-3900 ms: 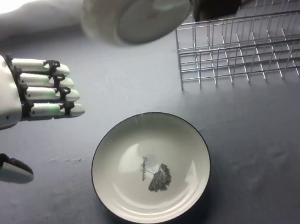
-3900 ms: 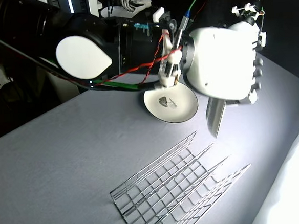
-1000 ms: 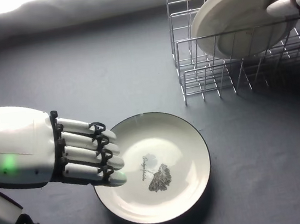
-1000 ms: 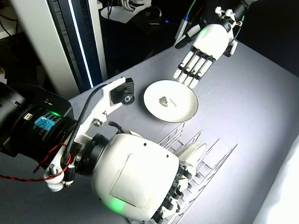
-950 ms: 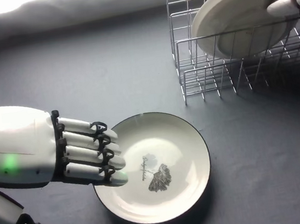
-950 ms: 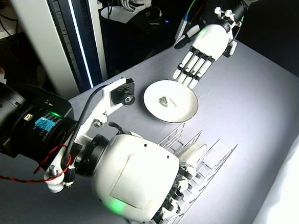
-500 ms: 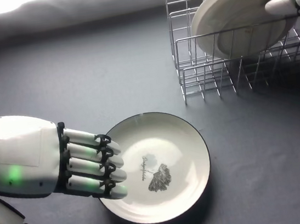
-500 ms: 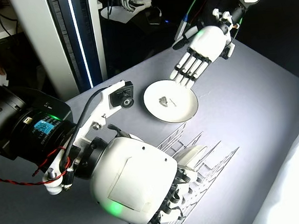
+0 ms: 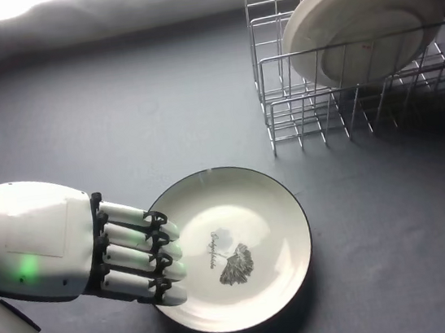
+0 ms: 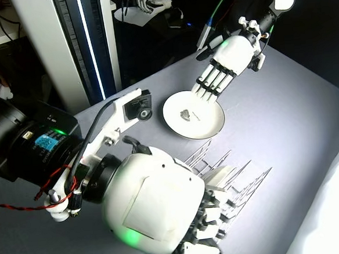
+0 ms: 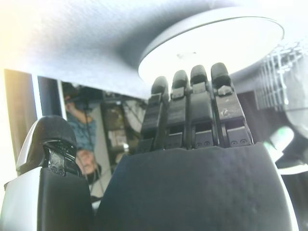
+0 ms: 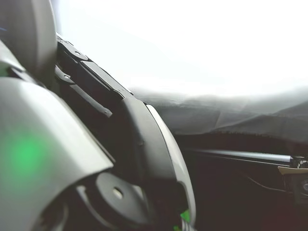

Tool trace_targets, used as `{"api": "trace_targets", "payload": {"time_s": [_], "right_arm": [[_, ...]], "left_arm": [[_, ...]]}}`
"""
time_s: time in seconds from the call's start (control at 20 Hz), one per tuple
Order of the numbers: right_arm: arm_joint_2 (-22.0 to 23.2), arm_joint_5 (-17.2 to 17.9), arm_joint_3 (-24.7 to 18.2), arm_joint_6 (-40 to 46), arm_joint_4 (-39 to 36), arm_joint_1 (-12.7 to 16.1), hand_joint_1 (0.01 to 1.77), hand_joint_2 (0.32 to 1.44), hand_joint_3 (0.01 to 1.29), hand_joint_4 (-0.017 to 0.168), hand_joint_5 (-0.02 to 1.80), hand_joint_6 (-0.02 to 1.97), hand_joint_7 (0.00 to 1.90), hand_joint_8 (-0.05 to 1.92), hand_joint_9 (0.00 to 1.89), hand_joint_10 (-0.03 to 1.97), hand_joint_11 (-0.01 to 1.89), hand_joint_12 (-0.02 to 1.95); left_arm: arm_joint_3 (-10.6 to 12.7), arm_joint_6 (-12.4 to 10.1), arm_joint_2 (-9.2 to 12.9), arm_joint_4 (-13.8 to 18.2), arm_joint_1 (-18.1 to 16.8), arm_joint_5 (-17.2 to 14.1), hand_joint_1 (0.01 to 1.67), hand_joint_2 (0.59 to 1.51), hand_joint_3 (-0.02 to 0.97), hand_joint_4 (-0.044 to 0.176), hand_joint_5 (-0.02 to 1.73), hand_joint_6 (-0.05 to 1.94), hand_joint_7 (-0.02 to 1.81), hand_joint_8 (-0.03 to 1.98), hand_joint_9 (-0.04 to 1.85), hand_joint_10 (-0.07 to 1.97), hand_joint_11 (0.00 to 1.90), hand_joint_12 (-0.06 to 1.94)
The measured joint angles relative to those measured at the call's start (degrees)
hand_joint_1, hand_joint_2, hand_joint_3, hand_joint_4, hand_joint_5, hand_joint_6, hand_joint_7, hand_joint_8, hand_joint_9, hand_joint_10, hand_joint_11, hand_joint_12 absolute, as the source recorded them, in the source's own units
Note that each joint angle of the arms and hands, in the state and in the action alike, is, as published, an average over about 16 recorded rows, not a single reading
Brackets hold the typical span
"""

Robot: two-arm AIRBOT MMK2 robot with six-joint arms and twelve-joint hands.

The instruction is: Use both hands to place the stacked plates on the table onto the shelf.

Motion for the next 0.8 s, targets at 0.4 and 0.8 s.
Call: {"api": "trace_targets", "payload": {"time_s": [0.4, 0.8], "right_arm": [[-0.07, 5.85, -1.51, -0.23, -17.9, 2.05, 1.1, 1.09, 0.01, -0.003, 0.58, 0.04, 0.63, 0.03, 0.51, 0.28, 0.08, 1.33], [-0.16, 16.76, -2.28, -0.84, -41.46, 1.96, 1.06, 1.06, 0.01, 0.001, 0.49, 0.03, 0.49, 0.02, 0.42, 0.13, 0.01, 1.26]], "left_arm": [[1.04, 1.26, -1.34, 0.09, 0.91, 0.93, 0.02, 1.169, 0.011, -0.001, 0.19, 0.02, 0.19, 0.01, 0.17, 0.01, 0.03, 0.28], [2.62, 2.47, -2.54, -0.08, 1.89, 2.07, 0.01, 1.157, 0.012, -0.002, 0.14, 0.01, 0.16, 0.0, 0.13, 0.01, 0.02, 0.27]]}}
